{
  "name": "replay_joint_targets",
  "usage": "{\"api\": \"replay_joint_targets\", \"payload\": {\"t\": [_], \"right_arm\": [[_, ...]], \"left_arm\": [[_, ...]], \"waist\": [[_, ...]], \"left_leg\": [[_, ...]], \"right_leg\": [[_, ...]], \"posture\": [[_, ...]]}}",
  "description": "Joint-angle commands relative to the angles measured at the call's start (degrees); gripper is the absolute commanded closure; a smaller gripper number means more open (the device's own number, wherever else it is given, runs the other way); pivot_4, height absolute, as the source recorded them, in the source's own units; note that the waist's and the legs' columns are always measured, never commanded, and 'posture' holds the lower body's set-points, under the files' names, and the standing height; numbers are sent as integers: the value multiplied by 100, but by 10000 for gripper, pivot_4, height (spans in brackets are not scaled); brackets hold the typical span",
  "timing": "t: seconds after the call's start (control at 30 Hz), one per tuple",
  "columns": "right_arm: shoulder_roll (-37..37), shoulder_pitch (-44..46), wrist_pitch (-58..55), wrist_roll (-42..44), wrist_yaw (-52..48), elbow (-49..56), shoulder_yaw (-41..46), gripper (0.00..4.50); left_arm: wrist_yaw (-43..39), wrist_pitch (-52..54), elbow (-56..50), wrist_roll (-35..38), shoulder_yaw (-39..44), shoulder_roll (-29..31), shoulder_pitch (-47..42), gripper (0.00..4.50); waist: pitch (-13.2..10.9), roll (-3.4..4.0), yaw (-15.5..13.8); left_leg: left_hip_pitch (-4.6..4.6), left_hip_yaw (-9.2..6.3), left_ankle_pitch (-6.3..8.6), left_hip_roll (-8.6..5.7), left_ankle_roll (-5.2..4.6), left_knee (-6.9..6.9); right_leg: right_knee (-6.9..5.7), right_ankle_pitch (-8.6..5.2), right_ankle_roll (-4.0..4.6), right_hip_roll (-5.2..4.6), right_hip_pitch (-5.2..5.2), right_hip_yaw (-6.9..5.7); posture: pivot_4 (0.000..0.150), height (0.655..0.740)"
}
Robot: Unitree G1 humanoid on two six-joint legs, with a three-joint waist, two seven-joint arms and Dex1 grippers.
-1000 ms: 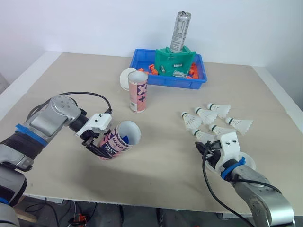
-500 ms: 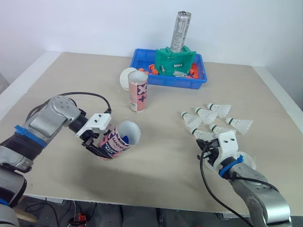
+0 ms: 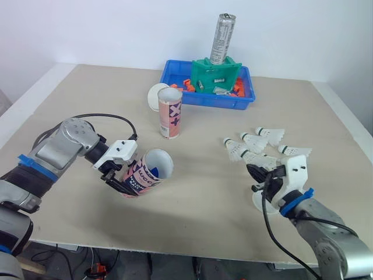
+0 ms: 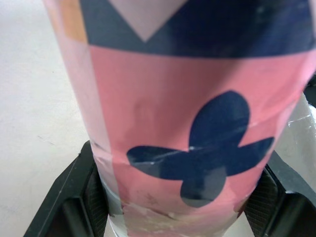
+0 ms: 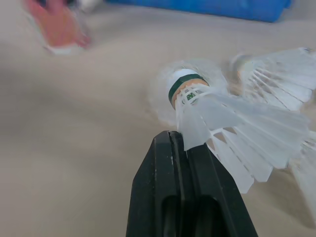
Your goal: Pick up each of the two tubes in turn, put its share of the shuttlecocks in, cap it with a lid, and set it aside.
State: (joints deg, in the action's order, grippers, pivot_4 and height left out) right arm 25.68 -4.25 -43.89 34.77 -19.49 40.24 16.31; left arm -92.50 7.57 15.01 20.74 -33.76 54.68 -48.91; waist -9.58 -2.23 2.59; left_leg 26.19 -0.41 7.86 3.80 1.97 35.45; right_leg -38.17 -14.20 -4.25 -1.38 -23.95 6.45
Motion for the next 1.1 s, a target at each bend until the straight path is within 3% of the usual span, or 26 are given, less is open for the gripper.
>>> {"api": "replay_joint_targets", "payload": {"t": [0.03, 0.2, 0.27, 0.4, 0.6, 0.83, 0.87, 0.93, 1.03, 1.1], "right_arm": [[408, 46, -155, 1139, -580, 665, 422, 44501], [1329, 1059, -387, 2102, -1006, 744, 315, 44501], [1682, 1632, -412, 1930, -1223, 685, -112, 44501], [2381, 3174, -4, 635, -2255, 249, -1879, 44501], [2296, 4520, 848, -449, -3427, -706, -3132, 44501], [1873, 5476, 1288, -978, -4308, -1435, -3653, 44501], [1791, 5582, 1252, -946, -4414, -1486, -3667, 38210], [1688, 5742, 1186, -844, -4607, -1520, -3617, 33597], [1547, 5921, 785, -320, -4746, -1502, -3259, 17874], [1619, 5917, 421, 90, -4776, -1472, -2926, 10021]], "left_arm": [[0, -17, -21, -23, 64, -30, -30, 12604], [0, -47, 51, -42, 30, -75, -80, 12604], [0, -47, 84, -52, 18, -112, -115, 12604], [0, -57, 132, -56, -2, -146, -167, 12604], [0, -11, 83, -33, -1, -116, -199, 12604], [0, 48, -30, 0, 57, -30, -117, 12604], [0, 49, -28, -2, 58, -28, -116, 12604], [0, 50, -16, -8, 62, -32, -123, 12604], [0, 62, -20, -15, 70, -36, -126, 12604], [0, 68, -34, -13, 75, -36, -117, 12604]], "waist": [[0, 0, 0], [-4, 6, 11], [-11, 16, 3], [-22, 49, 2], [-24, 53, -12], [-31, 65, -8], [-33, 68, -6], [-33, 68, -3], [-33, 68, -4], [-33, 68, -5]], "left_leg": [[0, 0, 0, 0, 0, 0], [-4, 4, 0, -1, 0, 9], [-5, 0, -4, 1, -5, 4], [-4, 7, -6, 1, -9, 8], [28, 9, -6, 1, -10, 6], [32, 9, -6, 2, -10, 5], [31, 8, -6, 2, -10, 5], [31, 7, -7, 3, -10, 6], [31, 5, -7, 3, -10, 6], [31, 5, -7, 3, -10, 6]], "right_leg": [[0, 0, 0, 0, 1, 0], [1, 7, 0, -5, 6, 3], [1, 5, 2, -2, 8, -4], [1, 9, 7, -7, 2, -3], [0, -2, 1, -7, -27, -7], [-6, -8, -2, -2, -33, -8], [-8, -6, -2, -1, -34, -8], [-17, -6, -1, 1, -36, -8], [-22, -10, 0, 2, -36, -9], [-24, -13, 3, 1, -36, -9]], "posture": [[1500, 7275], [1500, 7275], [1500, 7275], [1500, 7275], [1500, 7275], [1500, 7275], [1500, 7275], [1500, 7275], [1500, 7275], [1500, 7275]]}}
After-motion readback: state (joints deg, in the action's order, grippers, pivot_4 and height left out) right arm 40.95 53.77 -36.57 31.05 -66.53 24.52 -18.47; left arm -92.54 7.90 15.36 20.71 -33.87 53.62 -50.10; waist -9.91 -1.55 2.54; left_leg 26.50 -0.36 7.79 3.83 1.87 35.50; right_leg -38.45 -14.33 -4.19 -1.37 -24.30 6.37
